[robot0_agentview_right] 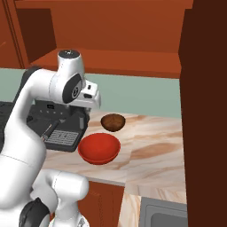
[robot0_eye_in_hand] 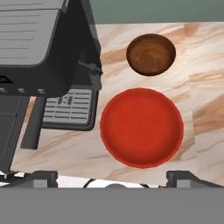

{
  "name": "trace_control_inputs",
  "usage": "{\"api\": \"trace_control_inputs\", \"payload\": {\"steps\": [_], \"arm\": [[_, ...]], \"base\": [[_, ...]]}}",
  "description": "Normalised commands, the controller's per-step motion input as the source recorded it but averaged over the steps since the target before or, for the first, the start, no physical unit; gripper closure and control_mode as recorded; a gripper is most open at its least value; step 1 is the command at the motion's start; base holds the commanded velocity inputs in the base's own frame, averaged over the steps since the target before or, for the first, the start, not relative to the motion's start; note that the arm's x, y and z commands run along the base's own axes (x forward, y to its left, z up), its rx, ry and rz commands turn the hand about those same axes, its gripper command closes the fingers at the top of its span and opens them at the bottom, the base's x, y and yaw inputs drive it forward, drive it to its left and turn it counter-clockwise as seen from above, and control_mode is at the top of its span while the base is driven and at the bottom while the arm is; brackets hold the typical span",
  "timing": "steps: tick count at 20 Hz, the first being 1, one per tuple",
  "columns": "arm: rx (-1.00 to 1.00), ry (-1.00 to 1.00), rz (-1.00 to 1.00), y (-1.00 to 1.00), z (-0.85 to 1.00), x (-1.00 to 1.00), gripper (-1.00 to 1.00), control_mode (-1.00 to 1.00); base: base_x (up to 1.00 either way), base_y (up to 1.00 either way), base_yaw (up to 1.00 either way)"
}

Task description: Pick up the bowls on the counter and stack them on top of one another in the open cabinet. Place the smaller bowl on top of the larger bowl.

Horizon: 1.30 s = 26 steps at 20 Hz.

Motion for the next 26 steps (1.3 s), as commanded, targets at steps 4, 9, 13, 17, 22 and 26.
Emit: {"api": "trace_control_inputs", "payload": {"steps": [4,9,13,17,22,26], "arm": [[0.06,-0.02,0.00,-0.32,-0.15,-0.13,-1.00,-1.00],[0.07,-0.03,0.00,-0.31,-0.20,-0.10,-1.00,-1.00],[0.07,-0.02,0.00,-0.29,-0.19,-0.05,-1.00,-1.00],[0.06,-0.03,0.00,-0.18,-0.20,0.00,-1.00,-1.00],[0.06,-0.04,-0.03,-0.03,-0.22,0.01,-1.00,-1.00],[0.04,-0.04,-0.07,0.00,-0.21,0.12,-1.00,-1.00]], "base": [[0.00,0.00,0.00],[0.00,0.00,0.00],[0.00,0.00,0.00],[0.00,0.00,0.00],[0.00,0.00,0.00],[0.00,0.00,0.00]]}}
